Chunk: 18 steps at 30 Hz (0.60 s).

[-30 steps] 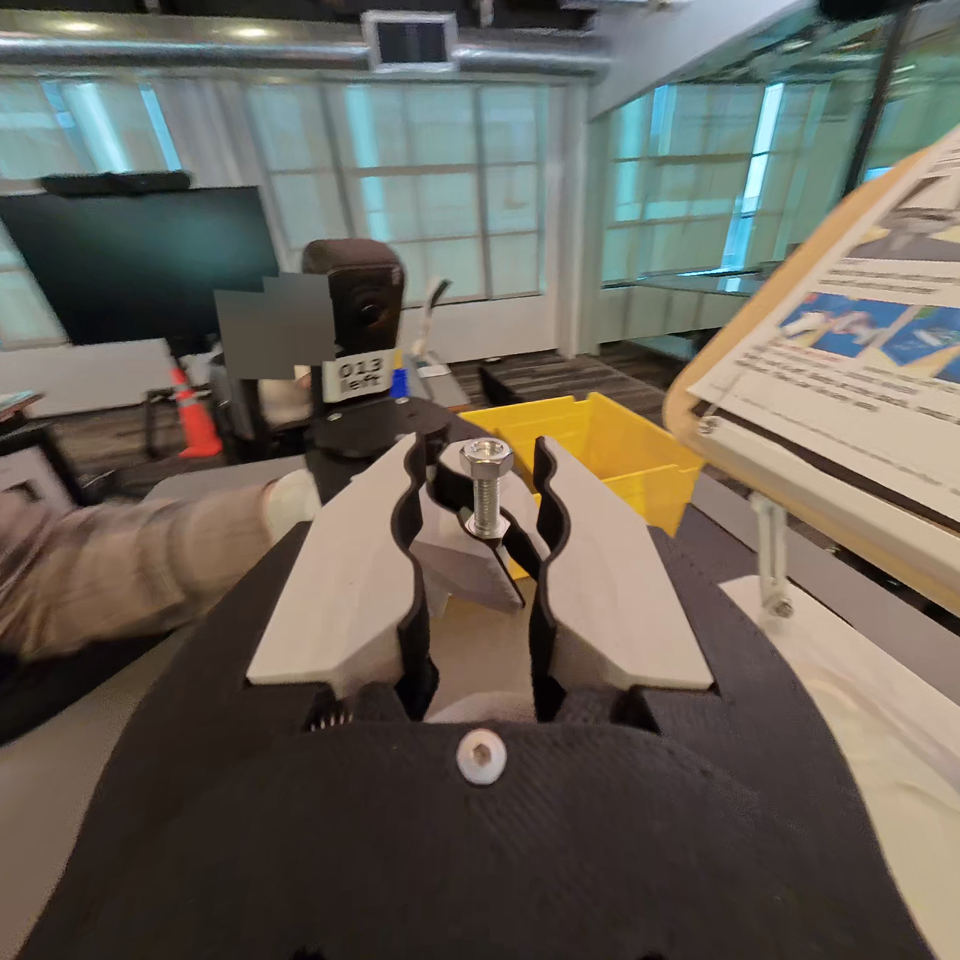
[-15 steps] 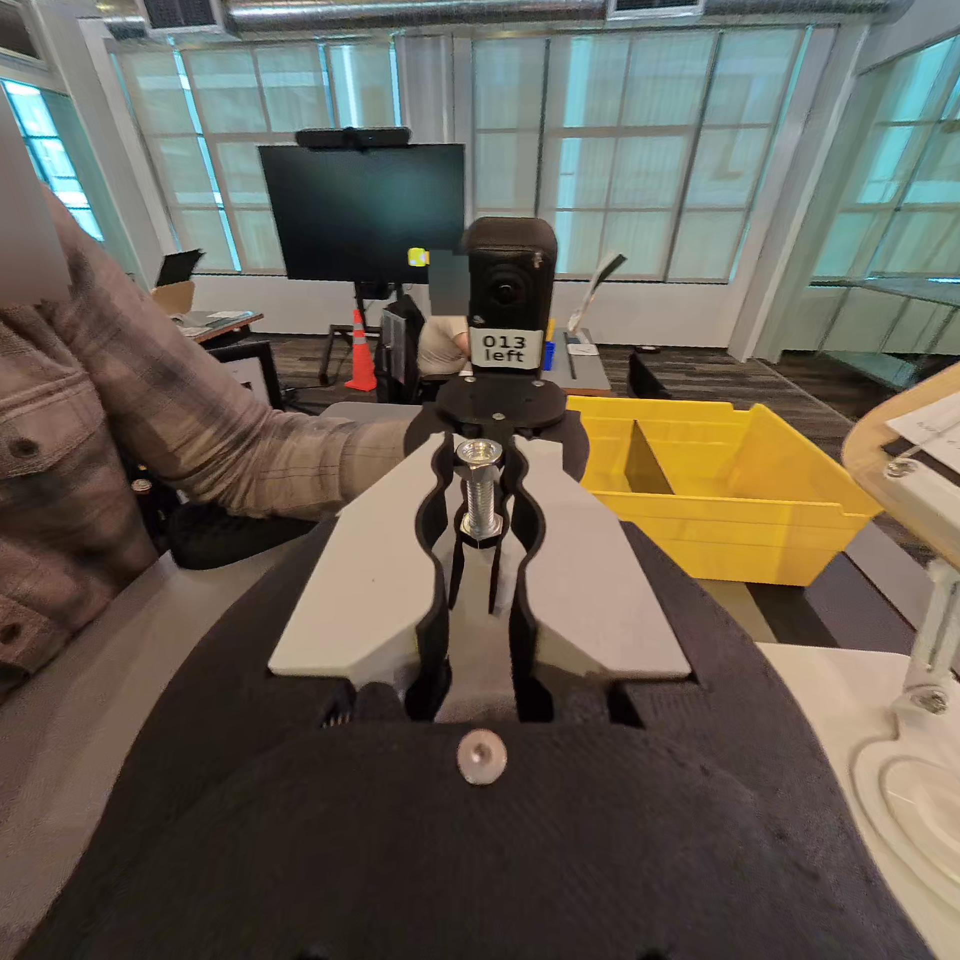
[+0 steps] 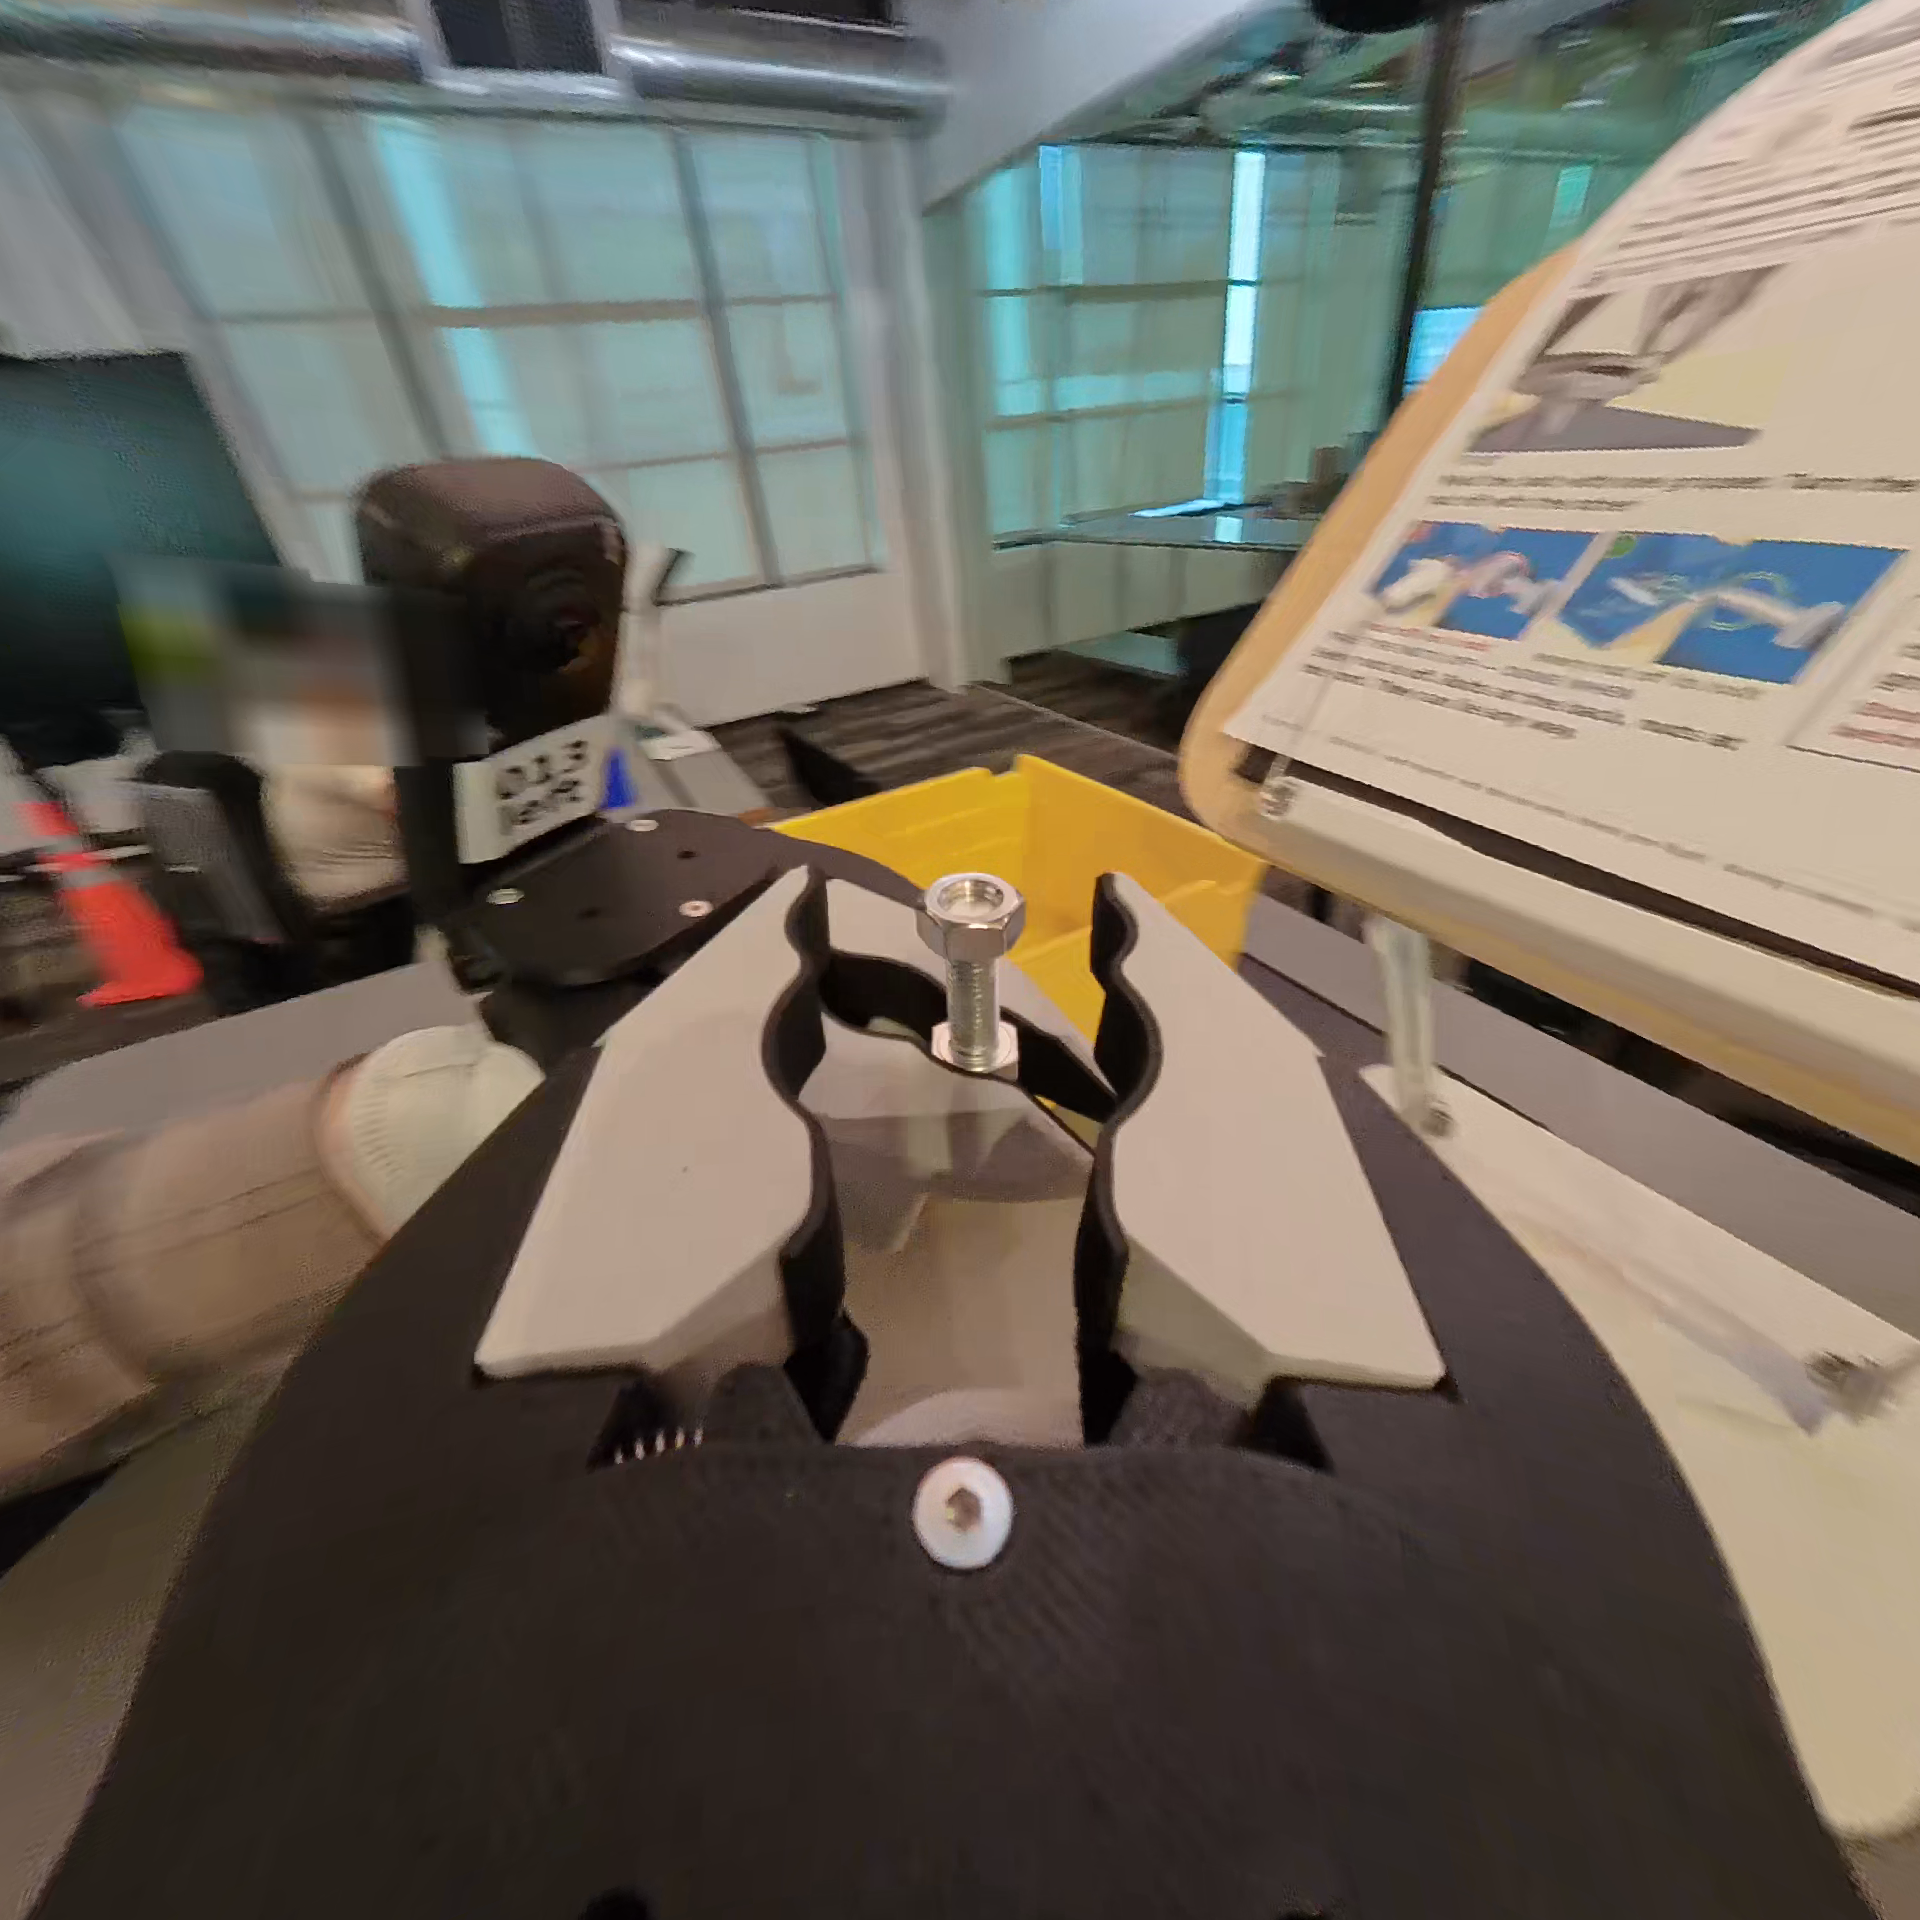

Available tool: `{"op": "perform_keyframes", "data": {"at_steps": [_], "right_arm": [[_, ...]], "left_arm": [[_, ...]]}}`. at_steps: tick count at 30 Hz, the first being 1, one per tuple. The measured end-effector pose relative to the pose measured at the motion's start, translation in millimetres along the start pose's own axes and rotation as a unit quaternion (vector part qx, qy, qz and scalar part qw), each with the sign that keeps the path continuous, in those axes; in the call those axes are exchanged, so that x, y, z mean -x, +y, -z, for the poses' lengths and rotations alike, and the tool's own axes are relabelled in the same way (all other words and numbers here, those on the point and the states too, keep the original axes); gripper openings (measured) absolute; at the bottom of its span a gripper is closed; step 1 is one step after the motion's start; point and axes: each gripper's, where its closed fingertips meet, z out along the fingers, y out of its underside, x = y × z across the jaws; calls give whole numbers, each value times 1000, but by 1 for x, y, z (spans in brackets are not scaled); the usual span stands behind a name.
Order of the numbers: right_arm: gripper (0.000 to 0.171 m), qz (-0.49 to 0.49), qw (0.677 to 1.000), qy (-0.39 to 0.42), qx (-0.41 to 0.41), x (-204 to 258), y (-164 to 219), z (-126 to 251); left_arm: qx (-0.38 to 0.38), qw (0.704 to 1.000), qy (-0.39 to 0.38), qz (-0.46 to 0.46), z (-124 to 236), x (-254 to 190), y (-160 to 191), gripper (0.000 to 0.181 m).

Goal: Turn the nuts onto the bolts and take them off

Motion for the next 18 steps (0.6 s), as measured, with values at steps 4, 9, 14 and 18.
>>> {"op": "perform_keyframes", "data": {"at_steps": [4,9,14,18], "right_arm": [[45,18,991,-134,10,24,-3,22],[37,28,972,-232,2,43,-9,50],[25,32,960,-277,18,57,-3,58],[18,36,957,-286,16,60,-2,60]], "left_arm": [[-21,996,91,-10,6,-28,-7,13],[-22,983,181,-24,15,-58,-8,14],[-12,966,257,-35,21,-86,-2,14],[-15,964,262,-35,21,-89,-3,14]]}}
